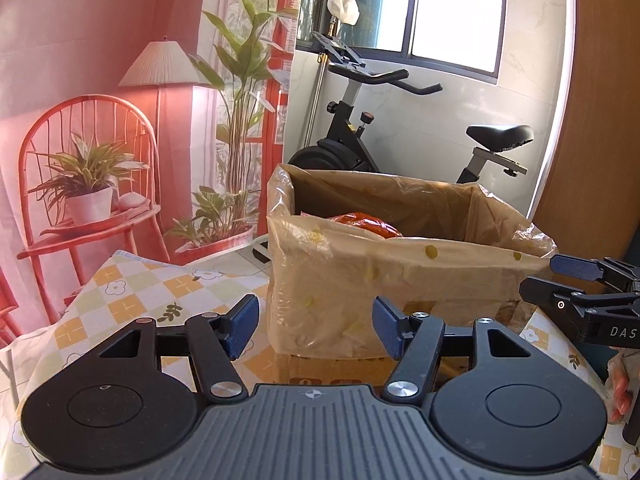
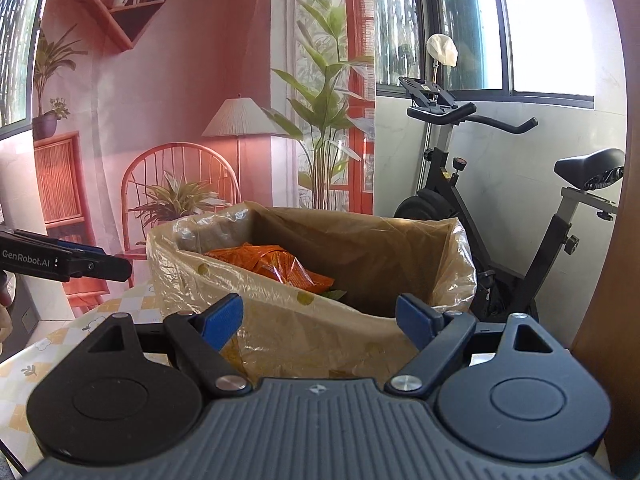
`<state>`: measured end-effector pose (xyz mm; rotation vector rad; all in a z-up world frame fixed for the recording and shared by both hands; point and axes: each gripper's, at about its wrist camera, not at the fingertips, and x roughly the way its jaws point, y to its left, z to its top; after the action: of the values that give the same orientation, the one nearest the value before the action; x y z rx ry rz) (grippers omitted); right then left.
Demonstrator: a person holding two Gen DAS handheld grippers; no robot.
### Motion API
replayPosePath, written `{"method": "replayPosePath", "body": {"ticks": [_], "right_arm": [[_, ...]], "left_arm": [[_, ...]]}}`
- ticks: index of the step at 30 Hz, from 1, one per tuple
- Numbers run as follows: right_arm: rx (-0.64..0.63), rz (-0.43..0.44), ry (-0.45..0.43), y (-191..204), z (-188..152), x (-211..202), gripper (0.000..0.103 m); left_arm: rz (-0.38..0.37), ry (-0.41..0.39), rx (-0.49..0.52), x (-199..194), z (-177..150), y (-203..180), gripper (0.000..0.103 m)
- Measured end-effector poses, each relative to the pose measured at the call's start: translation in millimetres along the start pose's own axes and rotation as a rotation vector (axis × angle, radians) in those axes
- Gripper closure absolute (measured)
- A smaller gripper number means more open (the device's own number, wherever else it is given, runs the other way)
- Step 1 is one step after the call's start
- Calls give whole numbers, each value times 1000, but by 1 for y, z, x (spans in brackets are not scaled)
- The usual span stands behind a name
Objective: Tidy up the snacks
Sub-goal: 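Move left tool to the yellow bag while right tool reaches the cracker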
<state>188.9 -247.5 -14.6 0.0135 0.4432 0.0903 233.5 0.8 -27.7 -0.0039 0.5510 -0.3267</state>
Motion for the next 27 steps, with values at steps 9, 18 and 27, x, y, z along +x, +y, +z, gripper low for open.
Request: {"method": "replayPosePath", "body": {"ticks": [9,18,27], "right_arm": [[88,50,33,12,-41,-11,13],[126,61,133,20,-93,-9,13],[90,107,263,39,-139,-11,22]], "left_arm": [[46,46,1,-22,-50,12,38],[61,100,-50,-24,-90,17,38],[38,148,-34,-18,-109,12,38]]}}
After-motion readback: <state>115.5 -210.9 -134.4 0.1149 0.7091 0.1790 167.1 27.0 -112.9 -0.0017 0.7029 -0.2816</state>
